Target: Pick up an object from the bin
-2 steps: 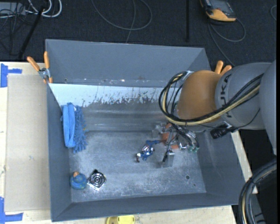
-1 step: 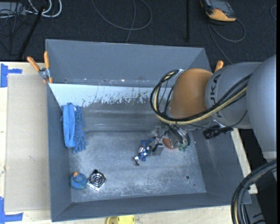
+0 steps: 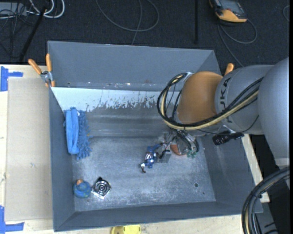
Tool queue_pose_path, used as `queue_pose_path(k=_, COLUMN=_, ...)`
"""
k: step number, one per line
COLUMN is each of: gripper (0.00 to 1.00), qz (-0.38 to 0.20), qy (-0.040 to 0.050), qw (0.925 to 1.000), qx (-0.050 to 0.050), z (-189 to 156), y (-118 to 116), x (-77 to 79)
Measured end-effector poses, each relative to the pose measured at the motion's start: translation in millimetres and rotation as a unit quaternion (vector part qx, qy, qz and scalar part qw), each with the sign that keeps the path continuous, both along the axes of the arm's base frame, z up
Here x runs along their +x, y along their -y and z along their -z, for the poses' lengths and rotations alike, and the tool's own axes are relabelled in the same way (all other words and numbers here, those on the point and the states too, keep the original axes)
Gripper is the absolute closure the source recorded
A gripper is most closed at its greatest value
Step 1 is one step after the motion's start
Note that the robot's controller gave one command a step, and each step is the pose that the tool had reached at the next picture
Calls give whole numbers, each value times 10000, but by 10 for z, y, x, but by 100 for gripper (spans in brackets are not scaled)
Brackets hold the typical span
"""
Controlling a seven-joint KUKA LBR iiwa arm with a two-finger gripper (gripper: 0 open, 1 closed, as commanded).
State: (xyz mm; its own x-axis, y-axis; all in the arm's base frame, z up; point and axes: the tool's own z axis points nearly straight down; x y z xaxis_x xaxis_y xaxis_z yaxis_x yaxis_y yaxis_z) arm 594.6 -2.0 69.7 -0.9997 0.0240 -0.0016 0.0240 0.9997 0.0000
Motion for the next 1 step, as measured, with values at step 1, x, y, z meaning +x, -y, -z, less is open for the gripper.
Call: queue_pose_path(k=1, gripper=100, qz=-38, qy=-6, qw=10000, qx=0, z=-1407, y=-40, x=-539)
